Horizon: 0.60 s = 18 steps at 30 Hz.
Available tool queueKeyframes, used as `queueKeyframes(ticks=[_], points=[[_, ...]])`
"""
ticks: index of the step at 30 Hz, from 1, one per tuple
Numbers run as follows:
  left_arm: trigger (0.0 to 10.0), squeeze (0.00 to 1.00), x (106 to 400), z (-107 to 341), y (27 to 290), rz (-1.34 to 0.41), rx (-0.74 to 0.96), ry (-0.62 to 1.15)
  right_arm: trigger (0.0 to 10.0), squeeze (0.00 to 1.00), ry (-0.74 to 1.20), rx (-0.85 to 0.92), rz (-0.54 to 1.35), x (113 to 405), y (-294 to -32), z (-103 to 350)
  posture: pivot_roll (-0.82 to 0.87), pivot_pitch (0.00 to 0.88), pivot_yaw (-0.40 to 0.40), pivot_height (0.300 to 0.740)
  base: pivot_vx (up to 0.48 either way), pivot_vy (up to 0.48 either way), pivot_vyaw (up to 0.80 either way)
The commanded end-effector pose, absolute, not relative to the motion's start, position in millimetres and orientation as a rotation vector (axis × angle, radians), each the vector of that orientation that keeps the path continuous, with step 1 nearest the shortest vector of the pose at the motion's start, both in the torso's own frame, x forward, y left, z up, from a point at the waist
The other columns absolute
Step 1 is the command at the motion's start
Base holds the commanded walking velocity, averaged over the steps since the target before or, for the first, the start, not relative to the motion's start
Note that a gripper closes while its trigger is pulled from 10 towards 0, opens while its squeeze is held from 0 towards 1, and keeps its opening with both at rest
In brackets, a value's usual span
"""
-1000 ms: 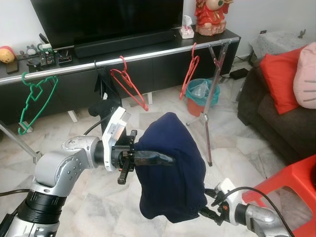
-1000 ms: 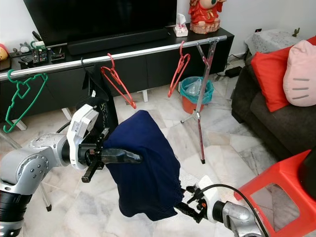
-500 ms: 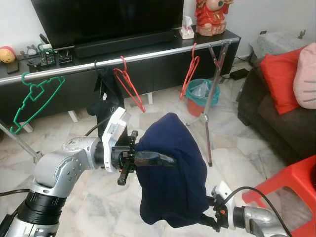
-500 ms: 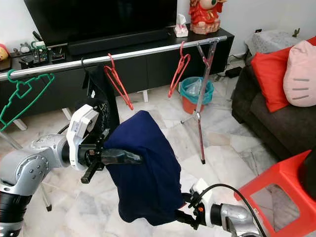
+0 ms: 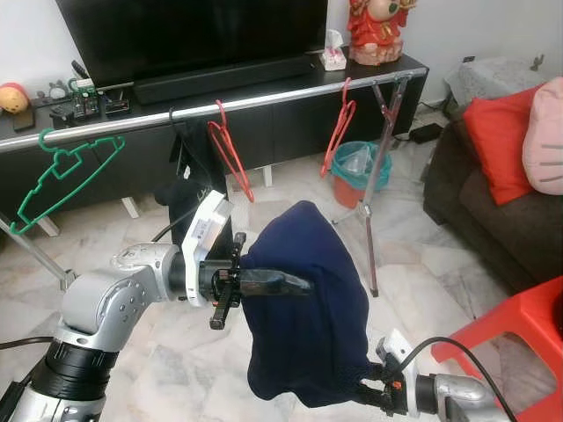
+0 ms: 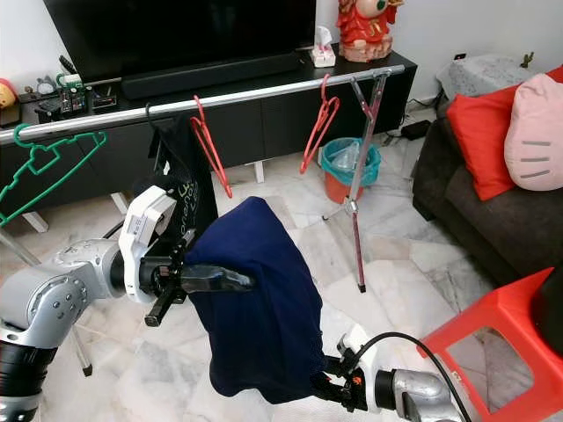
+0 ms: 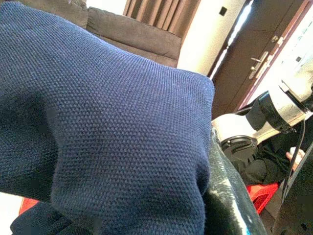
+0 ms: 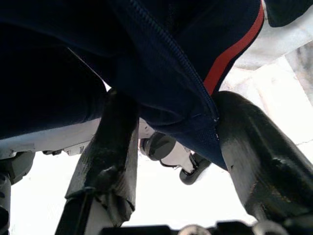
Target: Hang hanger
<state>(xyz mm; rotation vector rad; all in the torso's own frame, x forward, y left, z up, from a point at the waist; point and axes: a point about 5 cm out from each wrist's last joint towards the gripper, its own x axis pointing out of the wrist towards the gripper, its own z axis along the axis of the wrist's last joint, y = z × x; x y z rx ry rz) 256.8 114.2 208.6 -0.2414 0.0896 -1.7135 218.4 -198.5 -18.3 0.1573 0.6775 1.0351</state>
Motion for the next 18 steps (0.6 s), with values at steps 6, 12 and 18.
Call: queueKeyframes(ticks=[6,12,18], points=[[10.0,0.0,252.9,216.0,111.7,-1.741,-0.213,0.055,0.0,0.0,0.671,0.147,1.028,219.7,-199.7,-16.8,0.02,0.031,0.05,0.74,0.0,0.0,0.0],[10.0,0.0,253.7,215.1,112.1,-1.736,-0.213,0.059,0.0,0.0,0.669,0.147,1.023,220.1,-199.4,-16.7,0.02,0.033,0.051,0.74,0.0,0.0,0.0],[10.0,0.0,254.1,214.1,111.8,-1.732,-0.211,0.061,0.0,0.0,0.663,0.146,1.02,221.1,-198.6,-16.2,0.02,0.033,0.051,0.74,0.0,0.0,0.0]])
